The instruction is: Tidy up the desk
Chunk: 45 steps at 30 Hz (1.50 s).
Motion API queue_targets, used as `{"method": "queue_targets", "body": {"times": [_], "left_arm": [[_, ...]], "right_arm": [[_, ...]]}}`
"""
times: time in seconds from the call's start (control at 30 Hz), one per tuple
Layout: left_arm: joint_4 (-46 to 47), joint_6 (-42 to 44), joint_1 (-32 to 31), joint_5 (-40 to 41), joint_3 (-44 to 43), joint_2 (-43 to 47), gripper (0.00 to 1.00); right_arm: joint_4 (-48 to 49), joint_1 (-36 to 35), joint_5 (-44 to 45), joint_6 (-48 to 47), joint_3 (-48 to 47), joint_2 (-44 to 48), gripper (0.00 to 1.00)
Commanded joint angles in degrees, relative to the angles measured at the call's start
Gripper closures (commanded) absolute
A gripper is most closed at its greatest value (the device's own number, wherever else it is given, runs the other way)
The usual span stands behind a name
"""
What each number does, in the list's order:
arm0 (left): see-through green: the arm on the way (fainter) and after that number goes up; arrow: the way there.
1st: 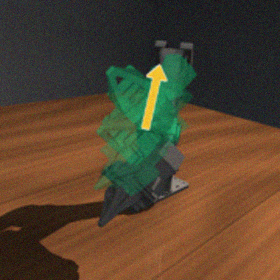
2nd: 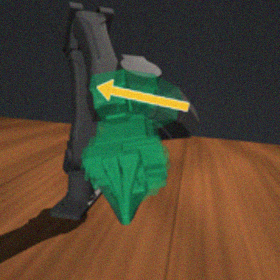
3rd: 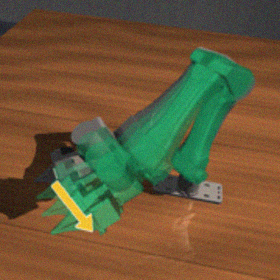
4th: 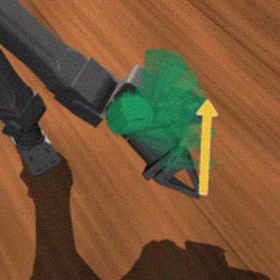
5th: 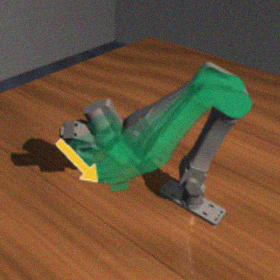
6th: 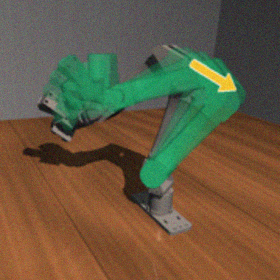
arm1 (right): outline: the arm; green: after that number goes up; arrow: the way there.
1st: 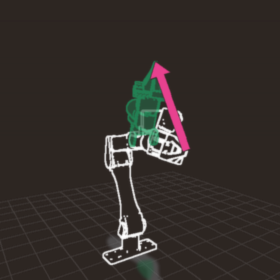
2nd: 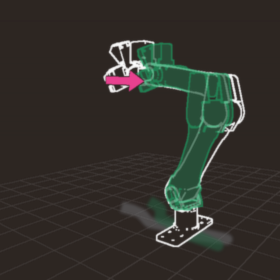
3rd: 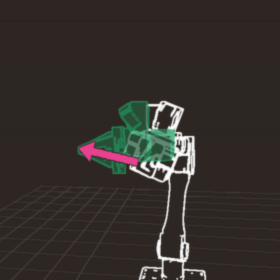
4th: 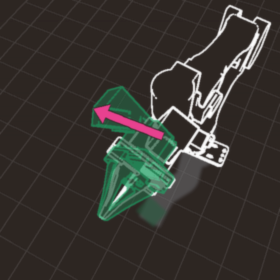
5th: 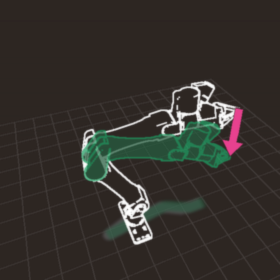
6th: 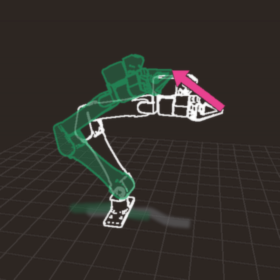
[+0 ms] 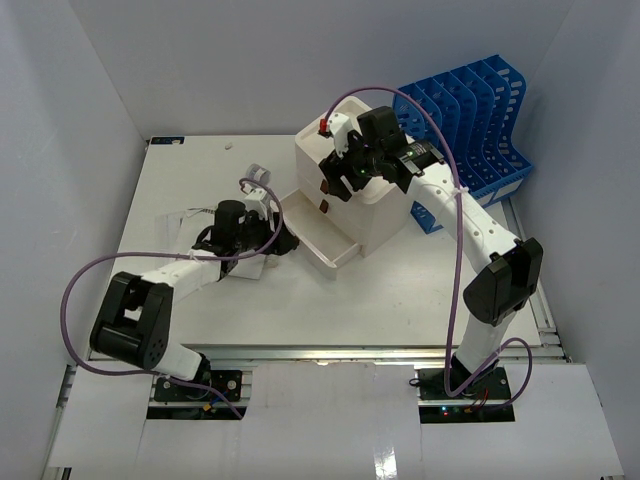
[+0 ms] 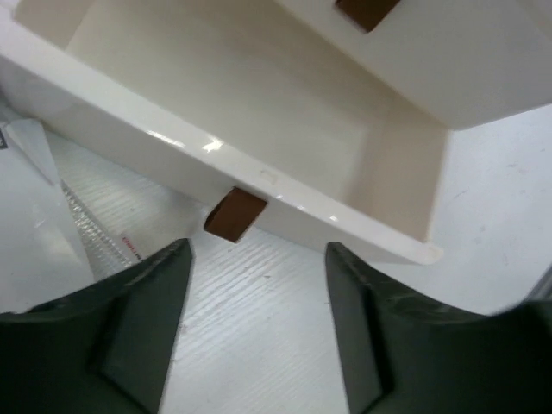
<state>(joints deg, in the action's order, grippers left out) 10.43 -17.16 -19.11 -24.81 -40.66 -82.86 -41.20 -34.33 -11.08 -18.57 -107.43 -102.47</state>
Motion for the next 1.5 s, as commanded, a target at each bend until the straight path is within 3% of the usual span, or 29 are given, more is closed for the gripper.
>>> {"method": "queue_targets", "body": {"times": [0.0,0.1,0.23,0.43,0.73,0.97,1.27,1.47], "left_arm": [[-1.05,-0.84,0.2,-2.33,-4.28,5.93,0.19],[-5.73,-2.53,0.68,0.7,-8.52,7.09,0.08],[-11.01,-5.34,2.63,4.94,-12.9,6.04,0.02],[-18.31,-9.24,5.56,11.81,-17.7,0.44,0.02],[-30.85,-23.3,6.98,21.12,-31.7,-14.17,0.02],[-39.79,-31.53,6.98,29.54,-41.43,-22.67,0.02],[-47.05,-33.65,6.98,33.14,-53.23,-32.55,0.02],[-48.4,-35.04,6.9,32.55,-56.09,-37.25,0.05]], "right_arm": [[-6.83,0.7,-0.96,-2.01,-3.4,-1.47,0.11],[-7.14,0.76,-1.51,-3.65,-6.05,-0.11,0.02],[-7.2,0.78,-2.52,-7.58,-6.05,2.89,0.09],[-5.79,0.96,-5.35,-14.64,-0.29,10.41,0.1],[2.76,2.28,-10.84,-14.97,22.31,26.14,0.1],[8.97,10.54,-19.13,-13.49,36.52,35.28,0.1],[12.98,16.41,-29.05,-12.97,43.65,41.92,0.1],[14.99,20.23,-34.75,-12.73,47.79,46.8,0.1]]}}
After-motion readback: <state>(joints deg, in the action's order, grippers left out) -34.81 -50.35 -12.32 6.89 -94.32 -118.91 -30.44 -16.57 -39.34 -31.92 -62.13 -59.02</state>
